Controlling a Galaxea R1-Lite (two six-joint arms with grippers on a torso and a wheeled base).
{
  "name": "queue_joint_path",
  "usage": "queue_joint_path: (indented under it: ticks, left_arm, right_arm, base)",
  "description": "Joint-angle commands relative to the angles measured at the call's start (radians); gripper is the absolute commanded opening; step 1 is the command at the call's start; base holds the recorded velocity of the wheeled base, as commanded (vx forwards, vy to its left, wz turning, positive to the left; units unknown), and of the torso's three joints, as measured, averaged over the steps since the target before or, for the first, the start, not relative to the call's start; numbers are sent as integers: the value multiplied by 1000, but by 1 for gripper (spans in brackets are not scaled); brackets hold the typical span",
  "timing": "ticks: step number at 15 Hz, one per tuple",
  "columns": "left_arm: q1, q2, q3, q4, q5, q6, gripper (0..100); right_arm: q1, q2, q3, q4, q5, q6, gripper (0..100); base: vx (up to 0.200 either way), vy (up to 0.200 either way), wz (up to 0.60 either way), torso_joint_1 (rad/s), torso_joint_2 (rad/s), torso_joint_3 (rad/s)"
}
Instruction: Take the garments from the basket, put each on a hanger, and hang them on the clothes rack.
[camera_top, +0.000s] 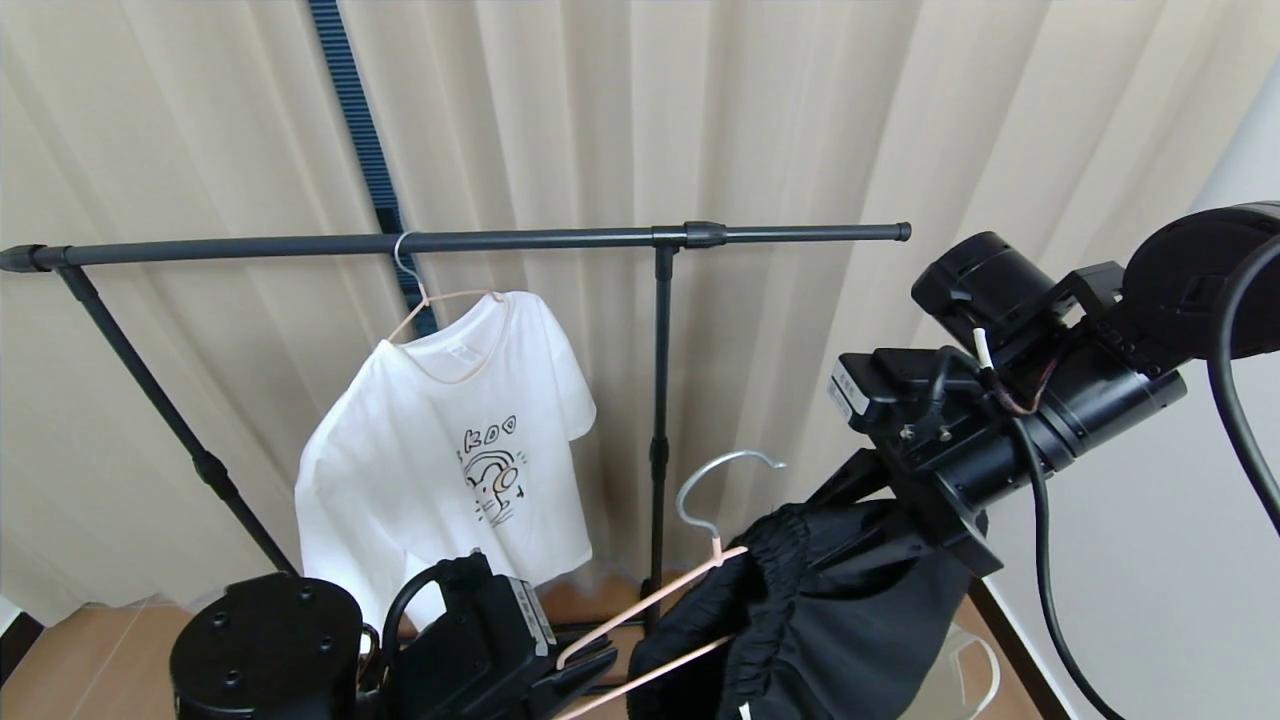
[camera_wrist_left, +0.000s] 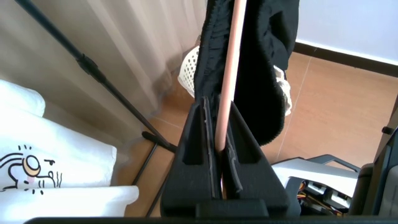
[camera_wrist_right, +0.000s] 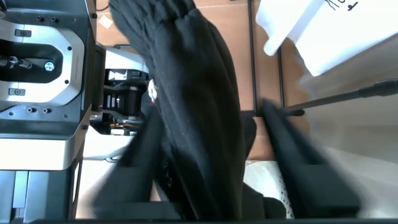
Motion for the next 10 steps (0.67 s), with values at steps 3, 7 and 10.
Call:
queue_joint_path:
  ticks: [3, 7, 10]
  left_arm:
    - [0, 3, 0, -1, 0, -6, 0]
    - [8, 9, 4, -1, 1, -11, 0]
    - [8, 1, 1, -1, 0, -12, 100]
  right_arm:
    - [0, -9, 3, 0, 4, 0, 0]
    - [0, -28, 25, 2, 5, 0, 0]
    - [0, -46, 28, 3, 7, 1, 0]
  base:
    - [0, 0, 0, 0, 0, 0]
    - [0, 0, 0, 0, 0, 0]
    - [0, 0, 0, 0, 0, 0]
